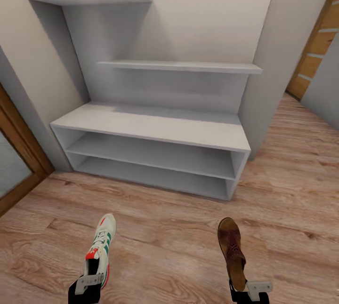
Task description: Pick up the two gym shoes and the two sandals from the corridor floor and place them onto the hallstand (shoe rack) in the corridor, making sure they are on the rack and not on the floor. Arrange them so the two gym shoes are next to each other and the two sandals are next to each other.
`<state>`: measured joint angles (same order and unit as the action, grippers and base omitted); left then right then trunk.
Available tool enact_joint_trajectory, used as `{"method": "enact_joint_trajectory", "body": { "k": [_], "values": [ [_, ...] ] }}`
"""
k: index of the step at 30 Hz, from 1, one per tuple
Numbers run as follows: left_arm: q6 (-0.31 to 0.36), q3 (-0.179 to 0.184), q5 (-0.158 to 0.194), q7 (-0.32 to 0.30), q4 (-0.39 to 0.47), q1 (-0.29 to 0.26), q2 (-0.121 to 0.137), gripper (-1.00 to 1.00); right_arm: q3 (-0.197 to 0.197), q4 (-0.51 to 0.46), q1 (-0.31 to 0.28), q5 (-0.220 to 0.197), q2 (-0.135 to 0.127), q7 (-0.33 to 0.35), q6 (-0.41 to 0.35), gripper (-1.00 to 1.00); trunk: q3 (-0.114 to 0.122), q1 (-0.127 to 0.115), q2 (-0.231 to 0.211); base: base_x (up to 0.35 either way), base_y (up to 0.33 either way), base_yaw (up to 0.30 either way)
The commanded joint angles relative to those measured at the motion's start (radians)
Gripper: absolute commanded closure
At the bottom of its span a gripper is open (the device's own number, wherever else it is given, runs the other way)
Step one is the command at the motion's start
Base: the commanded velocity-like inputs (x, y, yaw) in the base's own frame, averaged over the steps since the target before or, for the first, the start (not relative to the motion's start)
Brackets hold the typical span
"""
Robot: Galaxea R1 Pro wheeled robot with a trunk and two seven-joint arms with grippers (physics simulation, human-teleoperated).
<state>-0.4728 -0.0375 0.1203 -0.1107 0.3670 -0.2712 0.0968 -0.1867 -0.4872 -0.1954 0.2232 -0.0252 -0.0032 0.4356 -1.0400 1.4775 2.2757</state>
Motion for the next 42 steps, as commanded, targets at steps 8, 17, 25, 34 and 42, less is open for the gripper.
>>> {"method": "enact_joint_trajectory", "body": {
  "k": [8,17,25,34,42],
  "values": [
    [-0.001,-0.004,0.013,-0.014,0.0,0.0,0.0,1.0,-0.005,0.001,-0.001,0.007,0.001,0.0,0.003,1.0,-0.001,0.0,0.0,0.0,0.074,-0.263],
    [-0.002,-0.004,0.013,-0.015,0.0,0.0,0.0,1.0,-0.005,0.001,-0.001,0.007,0.002,0.0,0.003,1.0,-0.001,0.0,0.0,0.0,0.275,-0.263],
    [-0.002,-0.004,0.013,-0.015,0.0,0.0,0.0,1.0,-0.005,0.0,-0.001,0.006,0.002,0.0,0.003,1.0,-0.001,0.0,0.0,0.0,0.093,-0.182],
    [-0.002,-0.004,0.012,-0.014,0.0,0.0,0.0,1.0,-0.005,-0.007,-0.001,0.005,0.009,0.0,0.003,1.0,-0.003,0.0,0.0,0.0,0.003,-0.008],
    [0.002,0.001,0.0,-0.014,0.001,0.0,0.0,1.0,-0.009,-0.006,-0.001,0.008,0.004,0.0,0.003,1.0,-0.003,0.0,0.0,0.0,0.0,0.0]
  ]
}}
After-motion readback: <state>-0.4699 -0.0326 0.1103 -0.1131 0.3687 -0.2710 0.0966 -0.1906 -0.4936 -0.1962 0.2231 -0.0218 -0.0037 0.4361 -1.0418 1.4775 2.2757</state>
